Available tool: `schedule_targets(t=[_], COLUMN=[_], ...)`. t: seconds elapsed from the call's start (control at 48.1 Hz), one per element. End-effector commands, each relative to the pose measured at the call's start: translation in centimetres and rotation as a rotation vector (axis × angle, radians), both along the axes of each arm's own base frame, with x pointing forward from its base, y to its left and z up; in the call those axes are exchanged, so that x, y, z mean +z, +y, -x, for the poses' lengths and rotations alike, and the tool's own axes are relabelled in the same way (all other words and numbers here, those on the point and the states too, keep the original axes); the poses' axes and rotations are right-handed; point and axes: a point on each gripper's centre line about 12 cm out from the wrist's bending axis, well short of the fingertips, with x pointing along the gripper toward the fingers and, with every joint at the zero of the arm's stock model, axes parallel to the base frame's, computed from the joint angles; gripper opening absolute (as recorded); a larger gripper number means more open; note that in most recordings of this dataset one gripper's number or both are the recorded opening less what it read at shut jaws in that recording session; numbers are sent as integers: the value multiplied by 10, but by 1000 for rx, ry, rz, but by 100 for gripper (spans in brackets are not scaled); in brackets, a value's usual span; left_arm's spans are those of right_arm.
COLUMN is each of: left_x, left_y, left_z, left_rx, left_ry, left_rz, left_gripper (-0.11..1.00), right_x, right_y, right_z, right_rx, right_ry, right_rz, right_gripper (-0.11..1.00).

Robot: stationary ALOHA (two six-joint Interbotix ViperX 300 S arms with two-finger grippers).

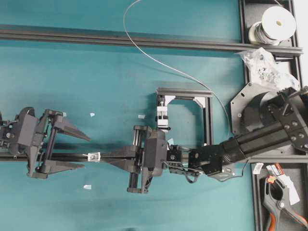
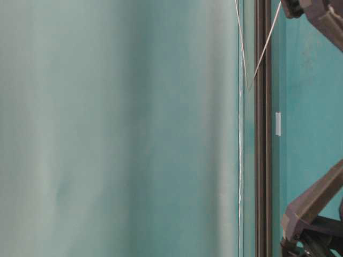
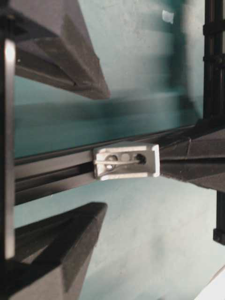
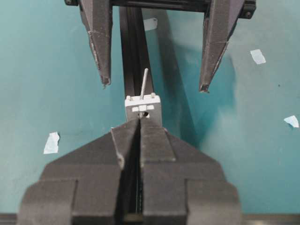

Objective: Insert the wire through the hole in the metal fitting.
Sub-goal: 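Bring the left gripper to the emerging wire tip and grasp it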

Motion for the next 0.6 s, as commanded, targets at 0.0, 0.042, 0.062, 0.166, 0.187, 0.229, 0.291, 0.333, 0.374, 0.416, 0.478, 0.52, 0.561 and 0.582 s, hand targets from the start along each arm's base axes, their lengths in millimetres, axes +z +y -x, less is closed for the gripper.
schedule_targets(t=[0.0, 0.042, 0.062, 0.166, 0.187, 0.229, 0.291, 0.333, 0.374, 0.416, 0.478, 0.52, 0.561, 0.582], left_x=[16, 15, 15, 14, 15, 16, 19, 21, 24, 25, 25, 25, 24, 24], left_y=[0, -1, -1, -1, -1, -2, -2, -2, -2, -2, -1, -2, -1, -1], left_z=[-7, -7, -7, -9, -9, -10, -10, -10, -10, -10, -9, -9, -9, -9], left_rx=[3, 2, 1, 3, 3, 3, 3, 3, 3, 3, 4, 2, 4, 4], left_ry=[-38, -26, -22, -4, -4, -7, -11, -13, -16, -11, 1, 7, 13, 16], left_rz=[12, 10, 10, 19, 21, 22, 23, 24, 25, 24, 22, 21, 20, 20], left_gripper=[45, 36, 30, 7, 3, -2, -7, -9, -10, -10, -10, -10, -10, -10], right_x=[8, 8, 8, 8, 9, 9, 9, 8, 8, 8, 8, 8, 8, 8], right_y=[0, 0, 0, 0, 0, 1, 0, 1, 1, 0, 0, 0, 1, 1], right_z=[-4, -4, -4, -4, -4, -3, -4, -3, -4, -4, -4, -4, -4, -4], right_rx=[-2, -2, -1, -2, -3, -1, -3, -1, -1, -2, -2, -2, -2, -3], right_ry=[-30, -30, -30, -30, -31, -31, -31, -28, -30, -30, -28, -28, -30, -30], right_rz=[-6, -6, -6, -6, -6, -6, -6, -6, -6, -6, -6, -6, -6, -5], right_gripper=[0, 0, 0, 0, 0, 0, 0, 0, 0, 0, 0, 0, 0, 0])
